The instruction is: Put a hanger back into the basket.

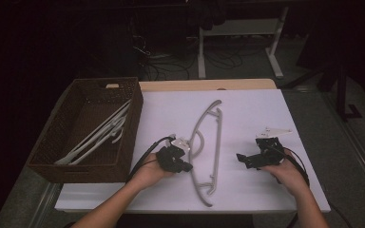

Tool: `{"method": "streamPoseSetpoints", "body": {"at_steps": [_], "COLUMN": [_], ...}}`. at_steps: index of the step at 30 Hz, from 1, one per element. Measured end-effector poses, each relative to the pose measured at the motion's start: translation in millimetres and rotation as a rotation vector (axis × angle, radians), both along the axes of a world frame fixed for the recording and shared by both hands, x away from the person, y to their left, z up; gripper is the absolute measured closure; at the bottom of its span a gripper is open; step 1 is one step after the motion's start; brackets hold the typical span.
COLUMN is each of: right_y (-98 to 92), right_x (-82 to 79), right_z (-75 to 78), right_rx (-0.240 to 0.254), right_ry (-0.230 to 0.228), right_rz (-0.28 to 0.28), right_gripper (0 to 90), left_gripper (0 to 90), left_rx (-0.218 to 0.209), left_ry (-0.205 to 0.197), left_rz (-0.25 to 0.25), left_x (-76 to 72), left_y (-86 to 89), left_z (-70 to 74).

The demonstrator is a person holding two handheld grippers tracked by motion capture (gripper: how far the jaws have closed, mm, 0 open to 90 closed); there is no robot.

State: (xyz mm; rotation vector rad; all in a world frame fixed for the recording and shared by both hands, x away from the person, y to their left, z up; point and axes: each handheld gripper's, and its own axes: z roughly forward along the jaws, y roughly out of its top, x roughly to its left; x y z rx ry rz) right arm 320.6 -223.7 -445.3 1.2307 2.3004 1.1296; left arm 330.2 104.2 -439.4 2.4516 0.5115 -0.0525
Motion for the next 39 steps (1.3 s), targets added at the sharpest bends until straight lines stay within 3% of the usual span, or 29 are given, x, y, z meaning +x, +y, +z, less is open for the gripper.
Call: {"method": "streamPoseSetpoints", "body": {"at_steps": [22,25,29,30,33,35,39], "right_y": [1.6,1.7,1.3,1.4,5.5,9.5,18.4], "right_x": [1.1,1.2,1.5,1.6,0.2,-0.9,3.4], "right_z": [0.9,1.1,1.9,2.5,6.6,9.4,12.6], "right_rx": [-0.003,-0.004,-0.002,-0.001,-0.01,-0.031,-0.042], "right_ry": [-0.005,-0.007,0.005,0.009,0.03,0.037,0.072], "right_rz": [0.005,0.006,0.003,0.001,0.008,0.007,-0.033], "right_gripper": [0.0,0.0,0.0,0.1,0.6,8.9,16.0], "left_gripper": [89.8,89.7,84.0,84.0,71.5,64.5,53.3], "left_rx": [-0.041,-0.052,-0.065,-0.081,-0.1,-0.113,-0.13], "left_ry": [0.011,0.014,0.013,0.009,-0.001,-0.008,-0.019], "left_rz": [-0.086,-0.086,-0.07,-0.048,0.004,0.036,0.112], "left_x": [-4.7,-4.6,-3.3,-1.2,2.6,4.6,6.1], "left_y": [-60.4,-62.0,-54.2,-44.1,-21.9,-8.0,22.9], "left_z": [-5.4,-6.0,-4.5,-1.7,3.7,5.7,8.1]}}
